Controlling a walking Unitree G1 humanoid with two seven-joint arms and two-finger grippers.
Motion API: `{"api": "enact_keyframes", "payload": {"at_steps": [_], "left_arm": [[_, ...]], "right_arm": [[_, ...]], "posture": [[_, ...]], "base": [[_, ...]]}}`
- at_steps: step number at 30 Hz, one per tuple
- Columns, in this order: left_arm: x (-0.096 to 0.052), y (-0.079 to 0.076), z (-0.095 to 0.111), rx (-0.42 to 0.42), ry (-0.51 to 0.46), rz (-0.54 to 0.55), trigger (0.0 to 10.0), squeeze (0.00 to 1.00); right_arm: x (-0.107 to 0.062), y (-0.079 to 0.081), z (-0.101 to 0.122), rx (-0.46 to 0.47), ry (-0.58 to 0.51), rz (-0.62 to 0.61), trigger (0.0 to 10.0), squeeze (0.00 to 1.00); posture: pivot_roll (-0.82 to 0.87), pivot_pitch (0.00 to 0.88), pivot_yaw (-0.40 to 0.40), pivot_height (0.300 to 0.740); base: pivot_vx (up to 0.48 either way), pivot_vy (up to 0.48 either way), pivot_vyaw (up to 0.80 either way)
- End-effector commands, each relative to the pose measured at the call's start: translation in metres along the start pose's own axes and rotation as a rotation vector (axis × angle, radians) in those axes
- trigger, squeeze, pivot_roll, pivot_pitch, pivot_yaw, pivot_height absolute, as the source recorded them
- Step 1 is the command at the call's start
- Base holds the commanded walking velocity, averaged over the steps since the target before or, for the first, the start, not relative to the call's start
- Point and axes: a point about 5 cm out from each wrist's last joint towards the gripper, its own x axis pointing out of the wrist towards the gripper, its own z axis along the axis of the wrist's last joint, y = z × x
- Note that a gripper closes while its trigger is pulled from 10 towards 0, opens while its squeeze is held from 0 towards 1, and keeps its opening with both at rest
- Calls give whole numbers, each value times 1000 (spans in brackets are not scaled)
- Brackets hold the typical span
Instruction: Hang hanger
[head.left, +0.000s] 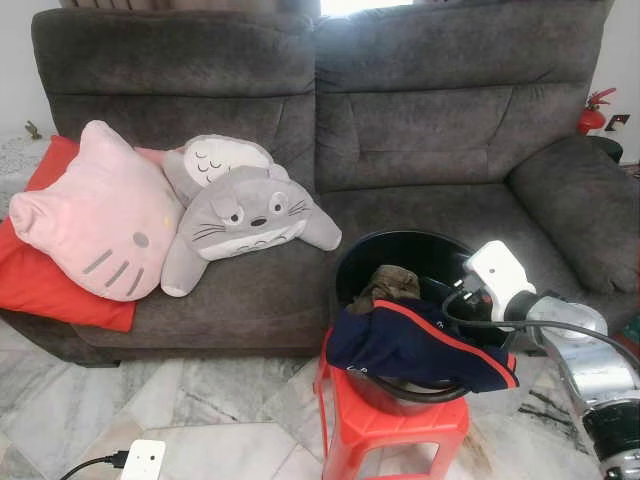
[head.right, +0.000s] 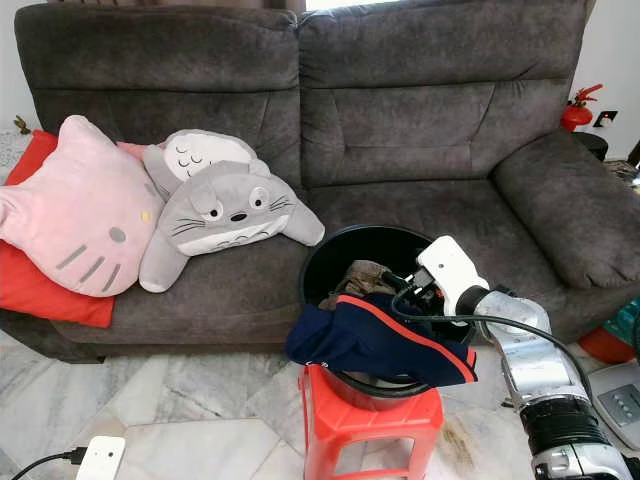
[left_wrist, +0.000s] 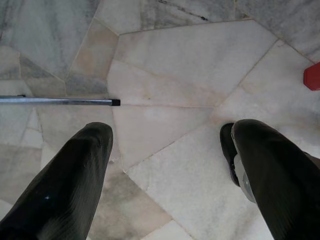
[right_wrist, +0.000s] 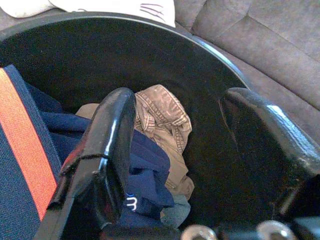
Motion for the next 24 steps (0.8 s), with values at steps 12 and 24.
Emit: {"api": "enact_keyframes", "payload": {"at_steps": [12, 24], "left_arm": [[0, 1, -3, 9, 18, 0, 10000, 0], [0, 1, -3, 5, 21, -1, 10000, 0]], "right_arm": [[4, 11, 3, 36, -63, 159, 10000, 0], [3, 12, 5, 61, -104, 203, 10000, 0]], "posture": [[-192, 0, 35, 740], [-192, 0, 34, 740]], "base": [[0, 0, 0], [0, 0, 0]]}}
